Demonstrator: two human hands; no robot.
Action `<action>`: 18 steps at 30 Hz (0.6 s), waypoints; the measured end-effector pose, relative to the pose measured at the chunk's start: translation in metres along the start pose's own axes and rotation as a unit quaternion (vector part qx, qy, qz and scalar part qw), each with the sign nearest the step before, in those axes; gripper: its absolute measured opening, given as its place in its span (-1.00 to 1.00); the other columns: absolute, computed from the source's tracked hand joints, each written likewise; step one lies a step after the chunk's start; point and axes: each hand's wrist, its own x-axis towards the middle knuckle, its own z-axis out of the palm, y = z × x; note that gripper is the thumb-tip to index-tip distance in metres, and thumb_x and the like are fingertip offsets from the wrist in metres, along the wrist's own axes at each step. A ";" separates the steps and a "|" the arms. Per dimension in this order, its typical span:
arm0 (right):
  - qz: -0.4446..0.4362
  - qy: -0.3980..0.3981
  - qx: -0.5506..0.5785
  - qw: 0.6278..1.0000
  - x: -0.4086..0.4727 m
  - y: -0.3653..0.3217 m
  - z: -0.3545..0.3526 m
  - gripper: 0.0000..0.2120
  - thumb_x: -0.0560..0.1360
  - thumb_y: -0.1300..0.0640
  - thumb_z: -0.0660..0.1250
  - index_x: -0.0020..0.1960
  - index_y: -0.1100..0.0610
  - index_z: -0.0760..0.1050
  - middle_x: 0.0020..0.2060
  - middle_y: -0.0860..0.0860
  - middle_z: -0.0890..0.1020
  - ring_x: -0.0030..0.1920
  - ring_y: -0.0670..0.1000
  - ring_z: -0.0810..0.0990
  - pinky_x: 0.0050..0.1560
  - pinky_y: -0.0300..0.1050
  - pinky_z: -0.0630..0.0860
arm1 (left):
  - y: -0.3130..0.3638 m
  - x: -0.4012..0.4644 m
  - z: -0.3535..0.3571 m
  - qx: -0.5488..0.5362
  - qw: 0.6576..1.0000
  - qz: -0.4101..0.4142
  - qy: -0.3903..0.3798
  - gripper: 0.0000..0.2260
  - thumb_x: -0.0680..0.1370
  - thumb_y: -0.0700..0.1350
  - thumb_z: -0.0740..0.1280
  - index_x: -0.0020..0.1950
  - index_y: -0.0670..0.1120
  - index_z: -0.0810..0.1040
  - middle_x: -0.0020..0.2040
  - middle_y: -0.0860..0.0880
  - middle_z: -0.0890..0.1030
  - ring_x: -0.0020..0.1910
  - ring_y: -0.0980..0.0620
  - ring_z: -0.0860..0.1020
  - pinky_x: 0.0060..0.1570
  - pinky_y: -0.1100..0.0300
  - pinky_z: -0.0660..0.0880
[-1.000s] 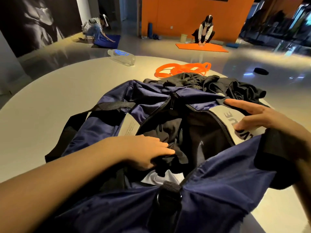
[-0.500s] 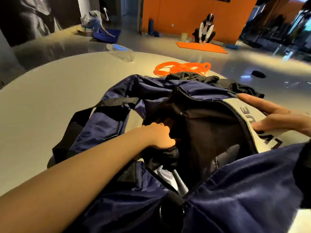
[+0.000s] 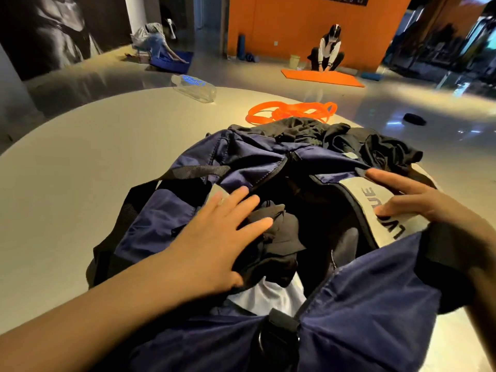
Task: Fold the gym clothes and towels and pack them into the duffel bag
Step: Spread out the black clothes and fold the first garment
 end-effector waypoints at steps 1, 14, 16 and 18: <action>-0.005 -0.037 -0.011 0.999 0.008 -0.004 -0.017 -0.31 0.26 0.30 0.46 0.31 -0.13 0.43 0.16 0.02 0.56 -0.07 -0.08 0.58 -0.09 -0.23 0.49 | -0.004 -0.009 0.001 0.000 0.999 -0.036 0.010 -0.10 0.44 0.24 0.37 0.53 0.22 -0.22 0.49 0.05 -0.46 0.44 -0.04 -0.47 0.44 -0.08 -0.31; -0.205 -0.015 -0.551 0.809 -0.043 -0.042 0.067 -0.39 0.53 -0.18 0.22 0.49 -0.25 0.03 0.52 0.00 0.00 0.45 0.14 0.16 0.32 0.09 0.34 | -0.080 -0.051 -0.048 -0.247 0.958 -0.145 0.028 -0.43 0.43 -0.08 0.41 0.38 0.26 0.35 0.28 0.19 0.41 0.24 0.10 0.42 0.22 0.20 0.35; -0.258 -0.174 -0.520 0.795 -0.045 -0.051 0.109 -0.41 0.56 -0.11 0.23 0.50 -0.22 0.03 0.50 -0.02 0.02 0.45 0.16 0.15 0.35 0.17 0.32 | -0.093 -0.054 -0.068 -0.350 0.925 -0.143 0.039 -0.33 0.39 -0.18 0.51 0.37 0.25 0.36 0.31 0.30 0.41 0.27 0.29 0.41 0.21 0.39 0.30; -0.236 -0.297 -0.554 0.741 -0.031 -0.047 0.157 -0.33 0.58 0.08 0.24 0.54 -0.16 -0.06 0.53 0.05 -0.02 0.49 0.23 0.03 0.36 0.39 0.17 | -0.103 -0.061 -0.088 -0.449 0.883 -0.131 0.032 -0.30 0.21 -0.05 0.62 0.27 0.27 0.46 0.27 0.41 0.45 0.23 0.49 0.38 0.16 0.45 0.40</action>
